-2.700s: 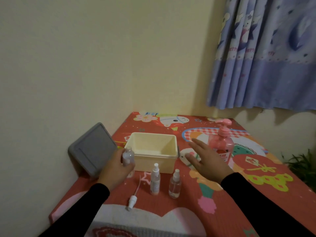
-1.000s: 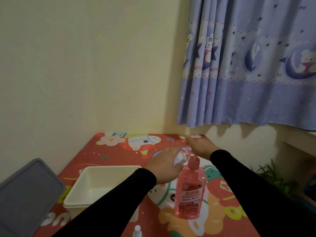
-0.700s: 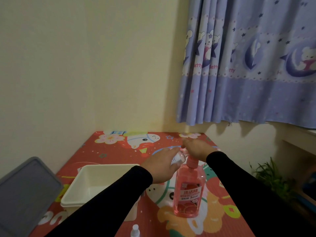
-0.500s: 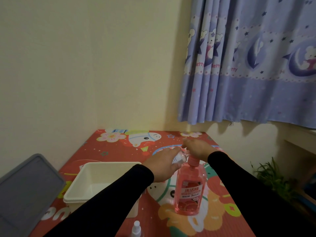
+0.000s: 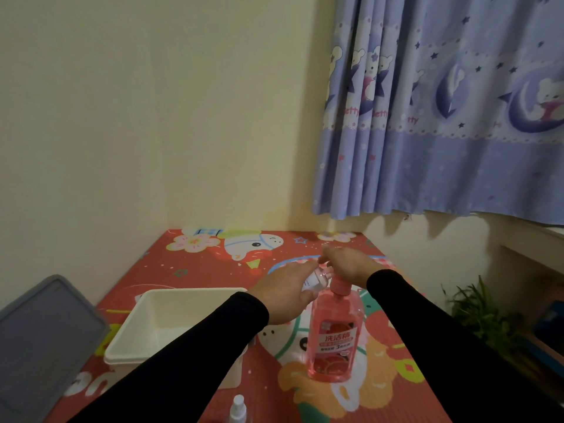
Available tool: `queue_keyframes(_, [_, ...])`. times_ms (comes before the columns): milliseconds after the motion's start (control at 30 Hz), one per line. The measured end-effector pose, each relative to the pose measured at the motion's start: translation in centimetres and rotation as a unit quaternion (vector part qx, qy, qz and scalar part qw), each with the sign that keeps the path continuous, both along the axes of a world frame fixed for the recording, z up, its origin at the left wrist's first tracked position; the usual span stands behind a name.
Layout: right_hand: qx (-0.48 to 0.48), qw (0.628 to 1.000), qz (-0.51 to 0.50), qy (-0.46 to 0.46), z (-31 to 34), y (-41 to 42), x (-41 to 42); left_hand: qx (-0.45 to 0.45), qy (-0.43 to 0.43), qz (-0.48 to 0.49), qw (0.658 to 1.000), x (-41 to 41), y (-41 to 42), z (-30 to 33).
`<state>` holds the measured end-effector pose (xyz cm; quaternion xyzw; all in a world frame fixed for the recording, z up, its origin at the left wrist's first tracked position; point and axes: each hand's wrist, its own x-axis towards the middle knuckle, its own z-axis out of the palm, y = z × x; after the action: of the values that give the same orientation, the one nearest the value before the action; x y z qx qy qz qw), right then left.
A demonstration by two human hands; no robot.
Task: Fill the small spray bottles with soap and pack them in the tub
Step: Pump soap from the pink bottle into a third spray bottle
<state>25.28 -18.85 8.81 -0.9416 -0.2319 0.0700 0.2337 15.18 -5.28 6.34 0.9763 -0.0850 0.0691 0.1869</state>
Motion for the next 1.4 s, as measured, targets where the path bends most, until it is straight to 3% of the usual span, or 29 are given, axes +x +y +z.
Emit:
queue_keyframes(133, [-0.008,1.0,-0.001,-0.004,0.7,0.0,0.1,0.006,-0.001,0.0,1.0,-0.1,0.1,0.7])
queue_keyframes(233, [0.071,0.997,-0.008,-0.003,1.9,0.0,-0.2,0.002,-0.008,0.002,1.0,0.0,0.3,1.5])
queue_keyframes(633, [-0.013,1.0,0.008,0.027,0.8,0.1,-0.6,0.012,0.017,-0.001,1.0,-0.3,-0.1,0.9])
queue_keyframes(767, [0.065,0.998,0.001,0.022,2.0,0.0,-0.8,0.008,-0.006,0.002,1.0,-0.3,0.0,1.7])
queue_keyframes(1167, [0.035,0.999,0.004,0.037,1.0,-0.1,-0.7,0.012,0.016,-0.003,1.0,-0.4,-0.2,1.4])
queue_keyframes(1400, [0.103,0.994,-0.017,0.035,0.8,-0.1,-0.1,0.002,0.004,-0.001,1.0,-0.2,0.0,1.4])
